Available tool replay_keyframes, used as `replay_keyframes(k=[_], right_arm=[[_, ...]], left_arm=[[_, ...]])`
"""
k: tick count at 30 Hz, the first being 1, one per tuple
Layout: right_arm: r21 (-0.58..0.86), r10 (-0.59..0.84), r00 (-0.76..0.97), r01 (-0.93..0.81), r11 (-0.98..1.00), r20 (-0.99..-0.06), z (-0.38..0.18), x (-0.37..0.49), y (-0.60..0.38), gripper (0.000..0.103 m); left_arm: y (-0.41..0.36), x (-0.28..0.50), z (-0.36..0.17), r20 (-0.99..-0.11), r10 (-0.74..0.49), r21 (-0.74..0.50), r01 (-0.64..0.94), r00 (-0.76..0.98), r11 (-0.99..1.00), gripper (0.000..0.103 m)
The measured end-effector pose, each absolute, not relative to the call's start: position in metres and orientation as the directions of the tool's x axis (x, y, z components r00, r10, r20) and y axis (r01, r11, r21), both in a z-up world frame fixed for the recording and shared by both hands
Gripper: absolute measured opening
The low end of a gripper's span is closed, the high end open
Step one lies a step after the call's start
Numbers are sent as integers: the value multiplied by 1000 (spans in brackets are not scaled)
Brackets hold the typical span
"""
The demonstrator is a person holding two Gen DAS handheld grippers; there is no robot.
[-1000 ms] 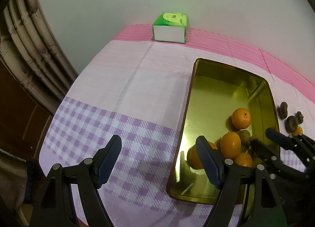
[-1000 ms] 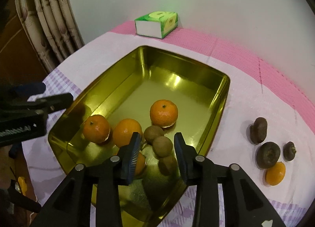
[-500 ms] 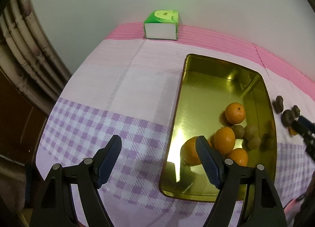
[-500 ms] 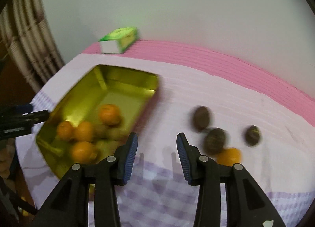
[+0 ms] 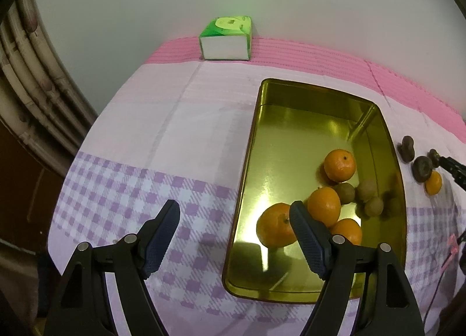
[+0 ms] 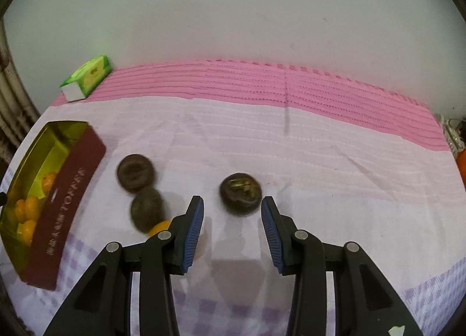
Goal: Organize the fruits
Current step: 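Grasp a dark brown round fruit with the right gripper, then grasp an orange with the left gripper while the right gripper holds the brown fruit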
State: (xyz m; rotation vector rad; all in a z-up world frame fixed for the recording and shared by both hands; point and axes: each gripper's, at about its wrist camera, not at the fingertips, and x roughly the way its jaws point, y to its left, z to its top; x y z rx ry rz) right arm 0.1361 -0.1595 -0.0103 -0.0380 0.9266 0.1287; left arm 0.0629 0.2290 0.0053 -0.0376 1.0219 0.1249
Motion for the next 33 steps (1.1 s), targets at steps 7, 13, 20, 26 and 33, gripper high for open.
replay_keyframes(k=[7, 13, 20, 26, 33], right_arm=[[46, 128, 579, -154, 987, -805, -27, 153, -165, 39], [62, 152, 568, -175, 983, -809, -35, 157, -165, 39], [62, 147, 592, -163, 985, -792, -33, 147, -171, 37], [55, 104, 609, -98, 994, -786, -35, 129, -197, 37], [4, 24, 618, -33, 999, -786, -37, 100, -232, 37]], left_arm=[[223, 65, 4, -846, 87, 35, -107, 525, 994, 78], [204, 66, 5, -846, 83, 49, -77, 526, 996, 78], [156, 68, 20, -839, 19, 39, 26, 544, 999, 78], [96, 70, 28, -834, -74, 17, 159, 546, 987, 78], [21, 72, 15, -850, -178, -19, 309, 495, 951, 78]])
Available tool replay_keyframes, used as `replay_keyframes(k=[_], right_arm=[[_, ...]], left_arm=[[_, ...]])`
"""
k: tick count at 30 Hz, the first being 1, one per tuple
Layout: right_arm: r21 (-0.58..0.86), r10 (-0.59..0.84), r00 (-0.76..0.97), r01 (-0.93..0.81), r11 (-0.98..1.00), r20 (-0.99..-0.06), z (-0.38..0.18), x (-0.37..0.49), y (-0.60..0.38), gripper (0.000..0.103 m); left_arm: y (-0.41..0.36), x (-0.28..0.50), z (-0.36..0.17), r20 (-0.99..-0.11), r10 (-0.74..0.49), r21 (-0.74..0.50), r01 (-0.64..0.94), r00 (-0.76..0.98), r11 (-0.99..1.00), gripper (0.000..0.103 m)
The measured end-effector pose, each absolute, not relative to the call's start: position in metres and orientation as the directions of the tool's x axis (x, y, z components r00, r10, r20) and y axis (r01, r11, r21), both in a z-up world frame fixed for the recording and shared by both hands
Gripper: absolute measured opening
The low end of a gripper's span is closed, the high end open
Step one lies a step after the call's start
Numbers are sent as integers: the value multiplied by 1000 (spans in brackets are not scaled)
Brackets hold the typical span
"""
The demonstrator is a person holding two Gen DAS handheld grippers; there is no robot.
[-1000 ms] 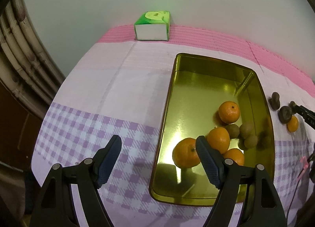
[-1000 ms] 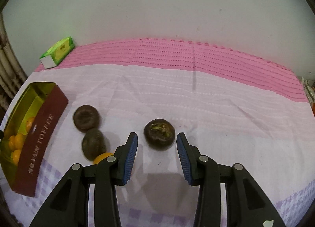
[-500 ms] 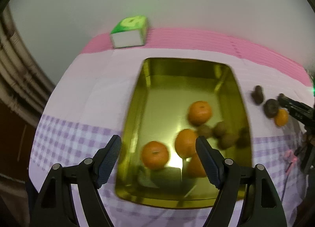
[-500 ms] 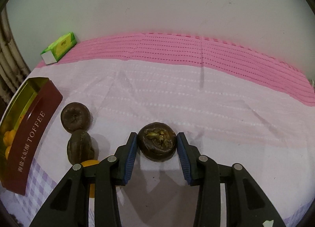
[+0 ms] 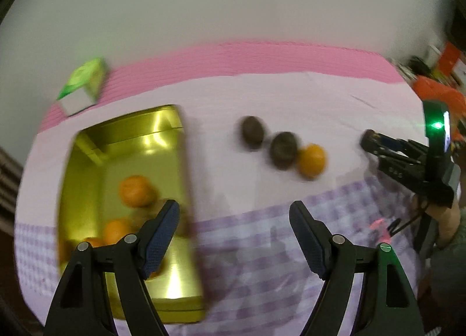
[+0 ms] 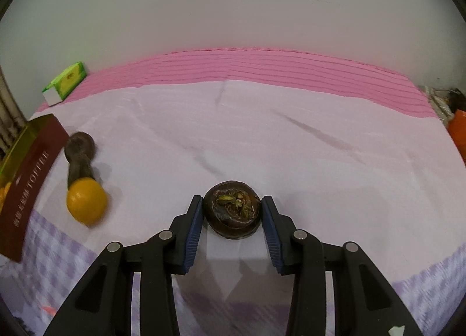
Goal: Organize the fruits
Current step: 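Grasp an orange with the left gripper while the right gripper holds the brown fruit, then carry the orange into the tin and open the left gripper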
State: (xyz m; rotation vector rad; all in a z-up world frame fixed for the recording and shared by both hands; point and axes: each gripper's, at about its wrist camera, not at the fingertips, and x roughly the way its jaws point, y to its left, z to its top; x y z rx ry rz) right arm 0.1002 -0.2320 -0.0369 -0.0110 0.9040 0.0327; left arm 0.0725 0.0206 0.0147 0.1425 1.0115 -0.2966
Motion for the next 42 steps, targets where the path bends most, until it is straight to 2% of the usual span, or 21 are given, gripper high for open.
replay_keyframes(k=[7, 14, 17, 22, 32, 35, 36, 42], right_arm=[[-16, 8, 630, -31, 999, -777, -38, 85, -247, 37], [-9, 11, 629, -29, 1000, -777, -39, 89, -245, 38], [-4, 17, 630, -32, 999, -777, -40, 87, -248, 39], [7, 26, 630, -33, 999, -776, -40, 86, -252, 40], [14, 33, 630, -35, 999, -776, -39, 86, -254, 40], [15, 33, 630, -34, 999, -776, -39, 86, -254, 40], [16, 34, 630, -34, 999, -776, -39, 86, -254, 40], [16, 34, 630, -34, 999, -776, -39, 86, -254, 40]], left_arm=[[-29, 82, -2, -859, -271, -102, 374, 434, 922, 78], [-57, 101, -13, -861, -277, -119, 360, 427, 925, 77], [-60, 106, -20, -867, -271, -122, 348, 418, 929, 72], [-63, 115, -31, -879, -255, -118, 334, 403, 935, 56], [-74, 126, -36, -882, -248, -109, 339, 400, 934, 51], [-77, 129, -40, -887, -248, -115, 334, 390, 936, 44], [-77, 130, -41, -891, -241, -110, 332, 386, 937, 39], [-74, 126, -42, -890, -244, -111, 335, 384, 935, 38]])
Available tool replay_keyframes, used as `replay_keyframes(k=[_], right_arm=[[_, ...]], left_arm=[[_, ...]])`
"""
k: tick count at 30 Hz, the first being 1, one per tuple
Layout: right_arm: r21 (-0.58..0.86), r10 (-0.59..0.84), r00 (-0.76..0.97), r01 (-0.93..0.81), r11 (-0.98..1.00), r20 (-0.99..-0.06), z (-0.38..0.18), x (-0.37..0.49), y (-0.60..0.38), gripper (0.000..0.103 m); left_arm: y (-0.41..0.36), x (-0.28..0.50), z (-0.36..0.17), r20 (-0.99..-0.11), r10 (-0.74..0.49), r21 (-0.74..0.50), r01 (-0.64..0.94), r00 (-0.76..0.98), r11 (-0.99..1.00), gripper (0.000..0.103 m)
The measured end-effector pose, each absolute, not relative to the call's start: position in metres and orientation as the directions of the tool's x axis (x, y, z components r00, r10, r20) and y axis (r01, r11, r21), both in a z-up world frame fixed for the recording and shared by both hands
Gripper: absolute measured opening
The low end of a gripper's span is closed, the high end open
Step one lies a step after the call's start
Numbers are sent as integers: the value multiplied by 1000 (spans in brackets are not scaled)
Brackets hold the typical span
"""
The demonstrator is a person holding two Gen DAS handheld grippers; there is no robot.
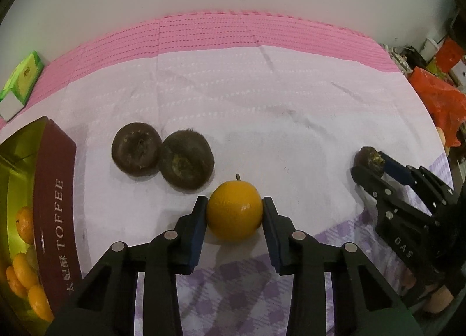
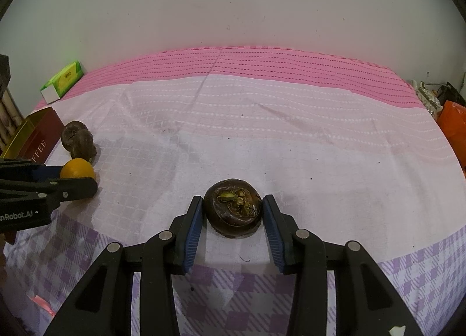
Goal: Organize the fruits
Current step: 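Carry the orange into the tin and open the left gripper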
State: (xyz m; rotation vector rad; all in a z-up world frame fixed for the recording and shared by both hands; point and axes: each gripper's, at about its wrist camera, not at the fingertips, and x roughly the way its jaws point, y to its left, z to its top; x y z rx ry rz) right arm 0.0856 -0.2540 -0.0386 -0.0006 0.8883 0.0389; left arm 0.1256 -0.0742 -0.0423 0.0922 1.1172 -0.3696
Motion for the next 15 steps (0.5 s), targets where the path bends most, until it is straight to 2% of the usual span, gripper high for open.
replay_keyframes(k=[15], right_arm=[[-3, 19, 629, -33, 999, -777, -39, 86, -251, 40]], left_arm=[[-41, 98, -20, -880, -243, -110, 324, 409, 940, 38]])
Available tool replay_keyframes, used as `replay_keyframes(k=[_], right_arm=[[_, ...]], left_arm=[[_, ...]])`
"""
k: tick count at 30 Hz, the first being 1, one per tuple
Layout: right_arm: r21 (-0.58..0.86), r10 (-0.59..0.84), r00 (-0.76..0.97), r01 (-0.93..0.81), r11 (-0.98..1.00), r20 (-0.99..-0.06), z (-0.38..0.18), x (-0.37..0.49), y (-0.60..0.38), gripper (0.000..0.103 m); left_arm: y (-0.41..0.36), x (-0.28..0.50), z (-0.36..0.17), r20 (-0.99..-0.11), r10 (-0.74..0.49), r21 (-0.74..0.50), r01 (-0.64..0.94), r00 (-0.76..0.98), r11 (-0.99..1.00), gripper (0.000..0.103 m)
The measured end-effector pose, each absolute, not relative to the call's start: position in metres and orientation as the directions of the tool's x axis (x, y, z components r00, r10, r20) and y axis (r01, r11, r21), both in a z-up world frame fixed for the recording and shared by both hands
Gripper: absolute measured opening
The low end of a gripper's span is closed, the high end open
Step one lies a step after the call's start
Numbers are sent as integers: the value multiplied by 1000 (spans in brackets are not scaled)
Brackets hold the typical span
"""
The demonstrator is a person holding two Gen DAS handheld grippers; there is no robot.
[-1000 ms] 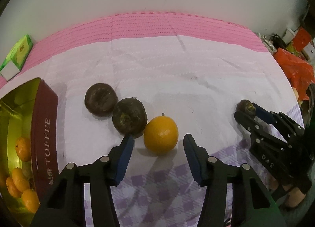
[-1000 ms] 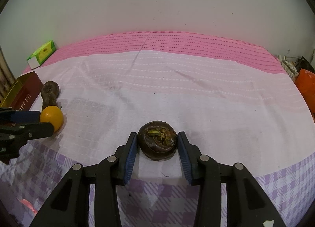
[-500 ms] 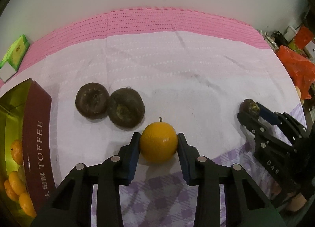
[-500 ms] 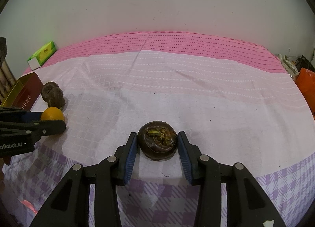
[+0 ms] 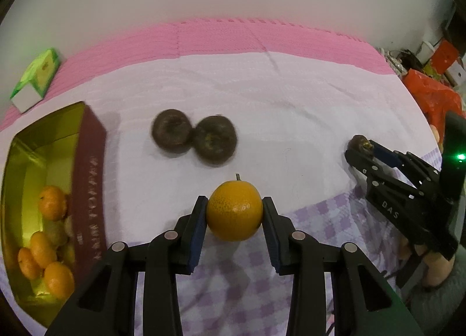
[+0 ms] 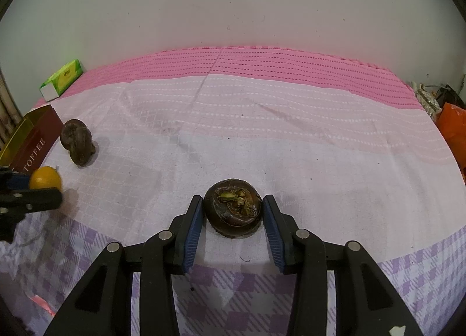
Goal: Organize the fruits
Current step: 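Carry the orange into the tin and open the left gripper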
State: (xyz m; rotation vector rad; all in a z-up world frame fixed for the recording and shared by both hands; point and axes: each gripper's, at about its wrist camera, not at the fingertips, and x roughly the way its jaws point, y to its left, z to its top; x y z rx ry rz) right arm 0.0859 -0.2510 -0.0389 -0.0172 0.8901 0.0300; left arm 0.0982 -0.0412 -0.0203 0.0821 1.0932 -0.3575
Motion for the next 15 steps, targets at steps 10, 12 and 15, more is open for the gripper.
replay_keyframes(k=[10, 12, 15], right_arm=[[-11, 11, 629, -31, 999, -777, -39, 85, -250, 40], [-11, 11, 629, -31, 999, -778, -39, 85, -249, 40], [-11, 11, 629, -31, 999, -778, -39, 85, -249, 40]], left_arm=[[10, 84, 6, -869, -186, -61, 274, 458, 960, 38], [25, 83, 10, -867, -171, -53, 255, 468, 966, 38], [50, 84, 13, -864, -146, -48, 211, 481, 976, 38]])
